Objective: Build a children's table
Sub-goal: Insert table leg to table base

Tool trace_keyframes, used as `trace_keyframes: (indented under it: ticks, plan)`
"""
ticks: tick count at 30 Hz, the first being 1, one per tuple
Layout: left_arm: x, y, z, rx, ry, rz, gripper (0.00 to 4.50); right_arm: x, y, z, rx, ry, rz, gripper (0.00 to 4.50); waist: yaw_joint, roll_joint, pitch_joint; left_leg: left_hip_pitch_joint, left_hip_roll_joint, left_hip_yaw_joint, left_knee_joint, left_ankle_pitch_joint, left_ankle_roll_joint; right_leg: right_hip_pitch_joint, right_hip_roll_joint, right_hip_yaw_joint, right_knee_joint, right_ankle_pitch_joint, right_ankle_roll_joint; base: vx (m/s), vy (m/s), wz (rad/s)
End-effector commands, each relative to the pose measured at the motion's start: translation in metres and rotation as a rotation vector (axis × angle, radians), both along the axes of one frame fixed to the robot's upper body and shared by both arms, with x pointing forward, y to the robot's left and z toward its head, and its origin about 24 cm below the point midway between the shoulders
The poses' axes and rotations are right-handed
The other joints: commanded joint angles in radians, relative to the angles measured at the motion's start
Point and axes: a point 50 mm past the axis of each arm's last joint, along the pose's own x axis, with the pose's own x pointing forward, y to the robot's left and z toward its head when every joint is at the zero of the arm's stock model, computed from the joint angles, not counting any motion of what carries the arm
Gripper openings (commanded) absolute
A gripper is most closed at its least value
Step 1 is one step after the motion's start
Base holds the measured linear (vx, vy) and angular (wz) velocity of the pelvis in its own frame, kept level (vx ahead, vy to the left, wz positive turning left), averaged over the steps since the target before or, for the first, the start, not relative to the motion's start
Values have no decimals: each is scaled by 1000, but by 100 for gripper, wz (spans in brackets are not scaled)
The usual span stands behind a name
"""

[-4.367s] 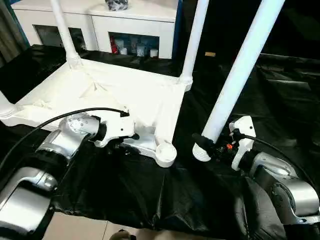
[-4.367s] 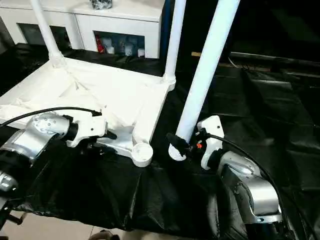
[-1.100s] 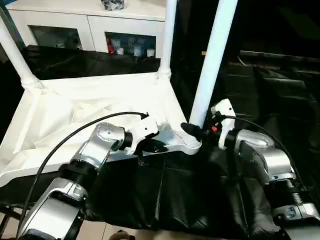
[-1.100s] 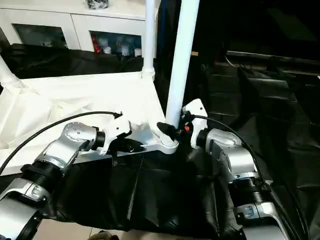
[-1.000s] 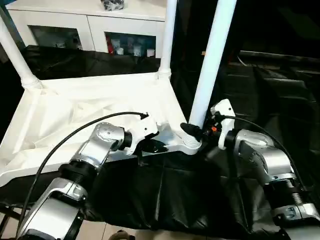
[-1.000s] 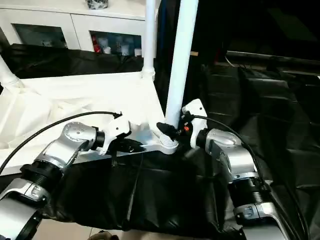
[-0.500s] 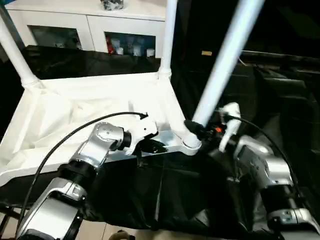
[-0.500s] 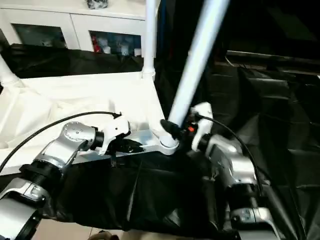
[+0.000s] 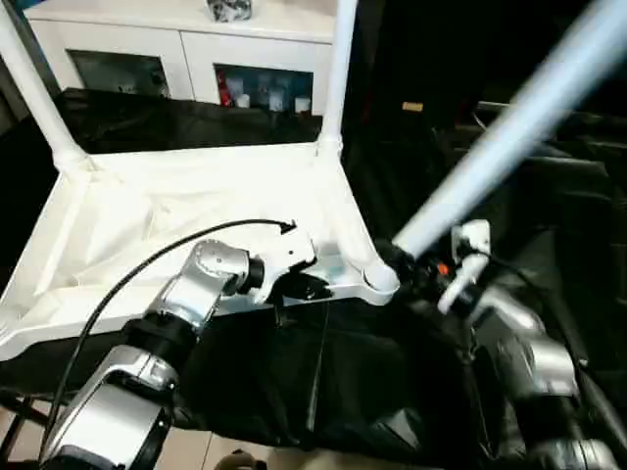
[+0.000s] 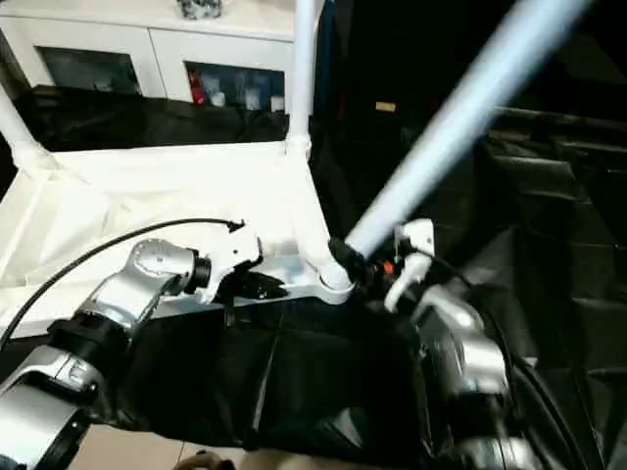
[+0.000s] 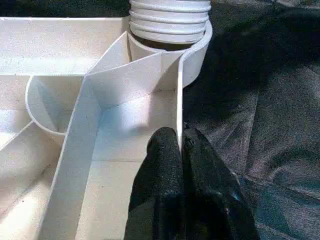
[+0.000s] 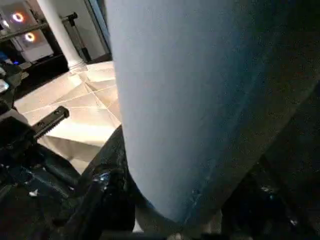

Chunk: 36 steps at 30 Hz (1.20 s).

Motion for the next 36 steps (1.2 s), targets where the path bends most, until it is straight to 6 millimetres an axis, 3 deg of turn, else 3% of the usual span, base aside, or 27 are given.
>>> trace_keyframes:
  ticks: [1,7,13,22,23,28,36]
  plan:
    - [7,5,7,-44,-41,63,0,-11,-9,-21,-79,94,-26,189,-2,-15,-55,21,61,-20,-78,-187,37,32,-81,46,-96,-126,-227,0,0,0]
    - [6,5,6,-34,-38,50,0,-13,-1,-18,-170,71,7,189,-2,-14,-54,20,61,-21,-80,-184,33,31,-79,46,-97,-133,-209,0,0,0]
    - [4,7,6,-11,-35,19,0,-3,15,-17,-327,97,172,189,-8,-12,-51,21,62,-23,-84,-226,14,29,-80,47,-103,-189,-204,0,0,0]
    - [2,6,9,15,-42,-49,0,3,23,-20,-399,137,359,189,-17,-18,-55,21,63,-24,-83,-217,15,31,-78,46,-96,-115,-231,0,0,0]
    - [1,5,10,16,-45,-86,0,2,24,-21,-406,144,418,189,-17,-27,-56,21,63,-22,-82,-213,20,33,-79,46,-94,-101,-234,0,0,0]
    - [-4,3,13,21,-39,-170,0,-5,24,-21,-418,147,528,189,-14,-25,-59,22,65,-21,-80,-180,44,34,-78,44,-87,-19,-253,0,0,0]
    - [-8,5,15,34,-28,-258,0,-22,26,-23,-389,145,672,189,-4,-23,-55,31,71,-23,-88,-254,16,29,-80,45,-94,-88,-253,0,0,0]
